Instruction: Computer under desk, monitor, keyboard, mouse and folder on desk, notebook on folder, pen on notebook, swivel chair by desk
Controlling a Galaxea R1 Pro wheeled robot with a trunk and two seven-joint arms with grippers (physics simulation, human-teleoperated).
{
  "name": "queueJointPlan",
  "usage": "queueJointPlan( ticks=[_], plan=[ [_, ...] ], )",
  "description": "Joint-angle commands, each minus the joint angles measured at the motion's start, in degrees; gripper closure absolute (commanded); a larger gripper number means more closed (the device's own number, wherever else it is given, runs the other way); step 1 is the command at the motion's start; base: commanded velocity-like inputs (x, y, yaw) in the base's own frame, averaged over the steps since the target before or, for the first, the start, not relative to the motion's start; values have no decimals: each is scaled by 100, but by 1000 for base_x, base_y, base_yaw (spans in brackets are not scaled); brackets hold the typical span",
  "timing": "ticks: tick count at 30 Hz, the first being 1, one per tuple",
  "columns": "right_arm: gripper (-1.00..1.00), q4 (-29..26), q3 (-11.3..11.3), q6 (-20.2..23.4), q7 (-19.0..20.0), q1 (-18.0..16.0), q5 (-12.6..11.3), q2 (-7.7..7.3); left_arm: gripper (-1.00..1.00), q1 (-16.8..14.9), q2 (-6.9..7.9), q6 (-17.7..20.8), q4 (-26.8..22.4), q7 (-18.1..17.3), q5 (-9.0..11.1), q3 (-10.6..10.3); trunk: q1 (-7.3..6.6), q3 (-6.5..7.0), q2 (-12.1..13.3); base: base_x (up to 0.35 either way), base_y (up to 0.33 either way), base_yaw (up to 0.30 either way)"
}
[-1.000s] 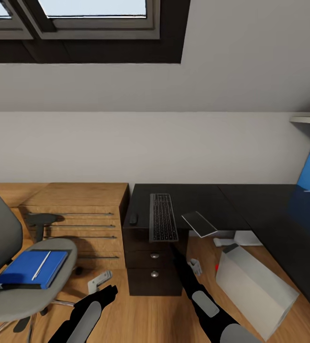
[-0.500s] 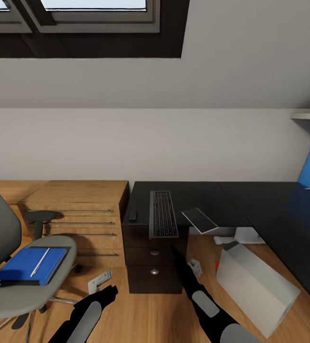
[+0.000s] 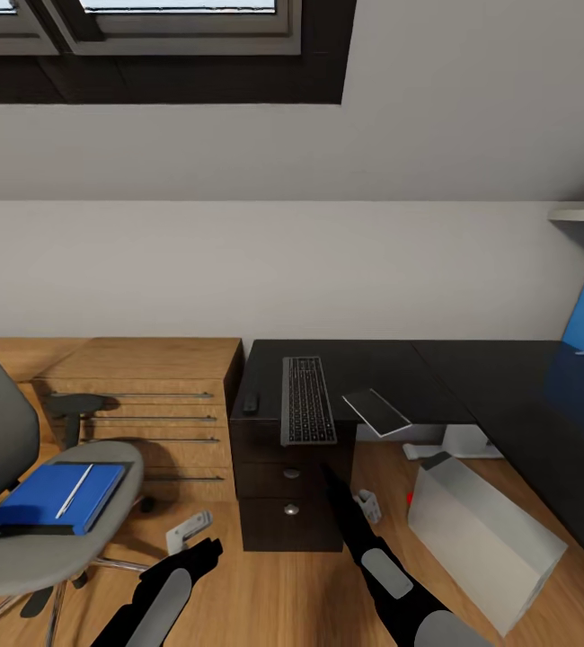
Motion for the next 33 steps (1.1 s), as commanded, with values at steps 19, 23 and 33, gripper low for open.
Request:
queueJointPlan(
  ticks=[19, 23, 33],
  plan=[
    [-100, 8, 54, -43, 11, -6, -50, -5, -100, -12, 26, 7, -6, 35, 24, -157, 0, -6, -3, 91, 0, 0],
    [-100, 8, 54, -43, 12, -6, -50, -5, -100, -12, 26, 7, -6, 35, 23, -158, 0, -6, -3, 181, 0, 0],
    [-100, 8, 53, -43, 9, -6, -51, -3, -100, -12, 26, 5, -6, 35, 12, -158, 0, -6, -3, 92, 0, 0]
  ],
)
